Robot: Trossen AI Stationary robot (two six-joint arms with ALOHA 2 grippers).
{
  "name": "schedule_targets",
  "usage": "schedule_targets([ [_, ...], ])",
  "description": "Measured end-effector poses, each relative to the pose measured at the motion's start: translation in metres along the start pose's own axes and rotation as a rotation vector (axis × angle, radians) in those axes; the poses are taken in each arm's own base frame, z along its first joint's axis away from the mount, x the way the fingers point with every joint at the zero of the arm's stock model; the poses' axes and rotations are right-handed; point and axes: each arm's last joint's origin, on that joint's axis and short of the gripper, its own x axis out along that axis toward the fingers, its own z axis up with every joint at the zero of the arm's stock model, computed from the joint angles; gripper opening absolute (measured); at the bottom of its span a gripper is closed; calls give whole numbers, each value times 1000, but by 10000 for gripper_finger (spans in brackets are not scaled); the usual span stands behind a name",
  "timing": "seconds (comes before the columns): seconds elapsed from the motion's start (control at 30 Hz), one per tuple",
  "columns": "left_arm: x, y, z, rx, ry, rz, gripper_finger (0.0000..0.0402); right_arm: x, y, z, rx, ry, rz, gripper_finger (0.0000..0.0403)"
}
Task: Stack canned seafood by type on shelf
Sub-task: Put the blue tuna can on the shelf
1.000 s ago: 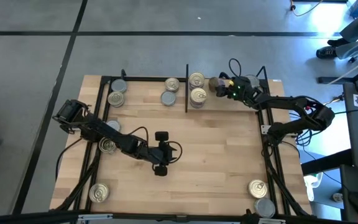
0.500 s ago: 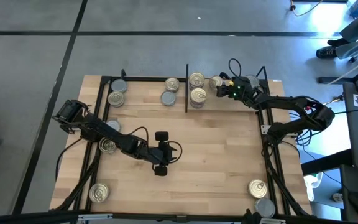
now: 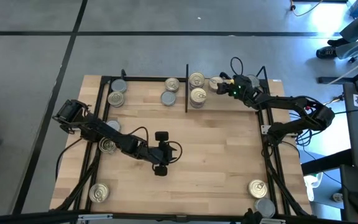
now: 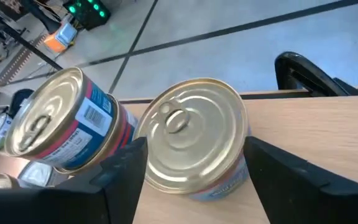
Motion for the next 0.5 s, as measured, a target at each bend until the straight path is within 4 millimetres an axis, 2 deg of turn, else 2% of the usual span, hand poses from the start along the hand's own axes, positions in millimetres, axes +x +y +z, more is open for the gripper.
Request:
schedule_targets([
  [0.17,0,0,0,1,2,0,157,0,-1,-1,-42,8,-19,268],
  [0.37,0,0,0,1,4,0,157,0,-8,-4,-128,7,-135,268],
  [0.5,0,0,0,1,4,0,157,0,-6,-2,-141,-25,-119,268],
])
